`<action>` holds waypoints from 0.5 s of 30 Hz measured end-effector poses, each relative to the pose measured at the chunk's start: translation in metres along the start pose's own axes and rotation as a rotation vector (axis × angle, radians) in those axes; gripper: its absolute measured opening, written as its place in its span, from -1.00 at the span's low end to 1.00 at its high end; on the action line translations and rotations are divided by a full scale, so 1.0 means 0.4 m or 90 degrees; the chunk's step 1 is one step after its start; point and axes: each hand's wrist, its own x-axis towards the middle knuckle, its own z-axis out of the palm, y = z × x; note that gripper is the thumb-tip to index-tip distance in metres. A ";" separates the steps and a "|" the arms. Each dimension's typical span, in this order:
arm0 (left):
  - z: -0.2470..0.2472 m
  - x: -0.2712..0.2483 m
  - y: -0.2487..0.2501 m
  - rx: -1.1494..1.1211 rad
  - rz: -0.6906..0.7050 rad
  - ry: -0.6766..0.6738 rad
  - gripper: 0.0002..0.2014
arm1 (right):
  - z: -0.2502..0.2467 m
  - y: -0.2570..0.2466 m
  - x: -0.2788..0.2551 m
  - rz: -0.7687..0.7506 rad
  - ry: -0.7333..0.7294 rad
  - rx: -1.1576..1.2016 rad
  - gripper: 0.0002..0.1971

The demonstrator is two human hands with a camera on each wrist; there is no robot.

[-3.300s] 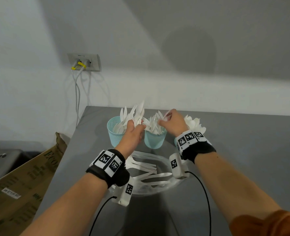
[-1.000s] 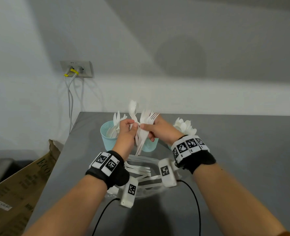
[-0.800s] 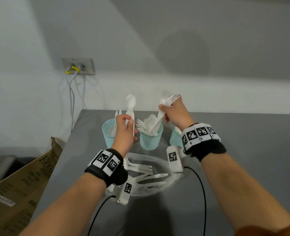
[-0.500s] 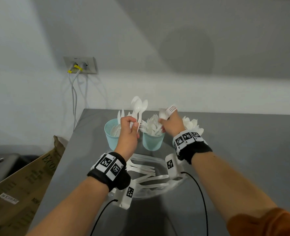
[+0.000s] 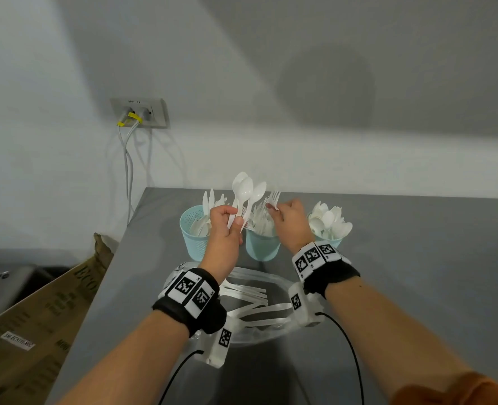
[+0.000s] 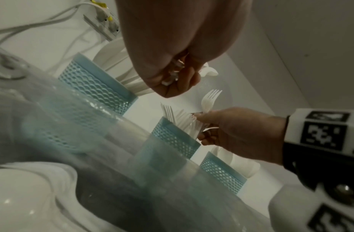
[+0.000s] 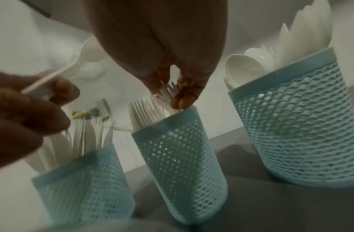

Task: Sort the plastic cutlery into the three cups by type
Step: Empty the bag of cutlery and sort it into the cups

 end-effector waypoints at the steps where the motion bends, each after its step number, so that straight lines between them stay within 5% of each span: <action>1: 0.000 -0.001 -0.001 0.000 0.003 0.001 -0.88 | -0.005 -0.003 0.000 -0.005 0.008 0.011 -0.67; 8: 0.000 0.000 -0.003 -0.032 0.021 0.021 -0.74 | -0.031 -0.019 -0.020 -0.042 0.092 0.128 -0.80; 15: 0.035 -0.006 -0.016 -0.006 0.023 0.028 -0.79 | -0.016 0.015 -0.053 -0.090 0.059 0.015 -0.67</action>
